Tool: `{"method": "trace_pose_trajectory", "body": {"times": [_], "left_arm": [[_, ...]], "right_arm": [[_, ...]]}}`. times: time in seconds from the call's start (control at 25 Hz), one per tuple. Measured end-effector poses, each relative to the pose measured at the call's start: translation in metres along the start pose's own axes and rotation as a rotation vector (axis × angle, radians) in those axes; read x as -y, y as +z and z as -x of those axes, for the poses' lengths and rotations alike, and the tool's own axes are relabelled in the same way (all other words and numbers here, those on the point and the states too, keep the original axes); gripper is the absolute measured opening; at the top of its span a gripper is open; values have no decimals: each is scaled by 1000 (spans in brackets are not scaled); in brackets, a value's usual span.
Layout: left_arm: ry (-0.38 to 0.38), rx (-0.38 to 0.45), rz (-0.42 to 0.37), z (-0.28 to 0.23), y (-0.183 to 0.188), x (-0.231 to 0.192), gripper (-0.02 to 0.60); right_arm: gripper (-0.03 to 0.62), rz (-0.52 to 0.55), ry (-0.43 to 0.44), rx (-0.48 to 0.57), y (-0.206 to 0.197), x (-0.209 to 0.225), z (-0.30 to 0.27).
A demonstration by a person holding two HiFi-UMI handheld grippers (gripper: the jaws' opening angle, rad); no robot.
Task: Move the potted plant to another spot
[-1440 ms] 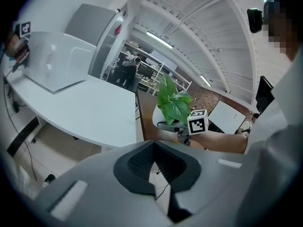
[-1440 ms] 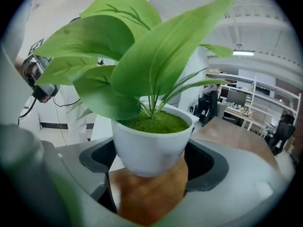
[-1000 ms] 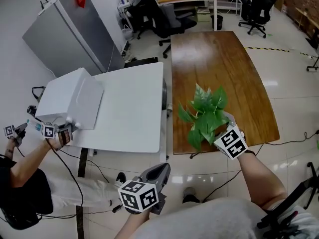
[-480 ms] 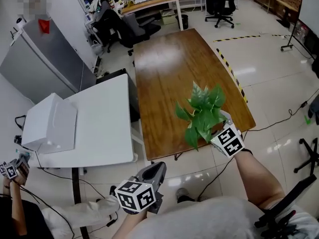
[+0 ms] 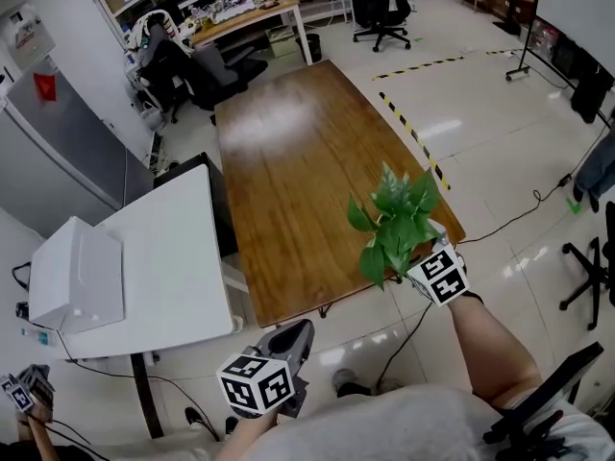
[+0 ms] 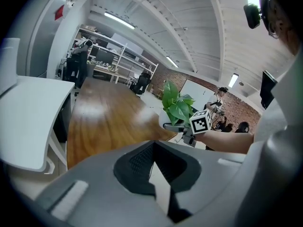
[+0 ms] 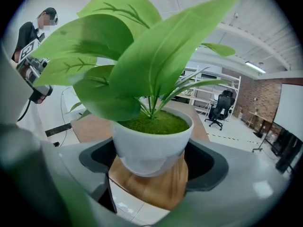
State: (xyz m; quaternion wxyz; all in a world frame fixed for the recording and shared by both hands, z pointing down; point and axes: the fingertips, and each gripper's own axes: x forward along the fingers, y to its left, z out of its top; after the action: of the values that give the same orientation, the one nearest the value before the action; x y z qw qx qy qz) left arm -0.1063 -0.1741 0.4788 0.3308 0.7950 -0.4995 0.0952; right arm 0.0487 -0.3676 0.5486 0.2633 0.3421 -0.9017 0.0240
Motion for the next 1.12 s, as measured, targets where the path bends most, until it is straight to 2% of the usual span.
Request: {"method": "trace_pose_trajectory", "body": {"times": [0.12,0.48,0.88,1.12], "left_arm": [[-3,-22,-5,-5,-1,-4,-5],[16,-55,-87,-22,-4,-8,-5],[10,-96,-130,-34,-3,-14,-5],[15,-113,-127,-38,-5,-20,-5]], "right_arm": [[451,-57,-27,-11,-15,11,-5],[451,-107,-96,-84,-71,40,-12],[451,-171,-137,-93,-84,61,-27],[453,-173,-155,-69,-84,64,-31]]}}
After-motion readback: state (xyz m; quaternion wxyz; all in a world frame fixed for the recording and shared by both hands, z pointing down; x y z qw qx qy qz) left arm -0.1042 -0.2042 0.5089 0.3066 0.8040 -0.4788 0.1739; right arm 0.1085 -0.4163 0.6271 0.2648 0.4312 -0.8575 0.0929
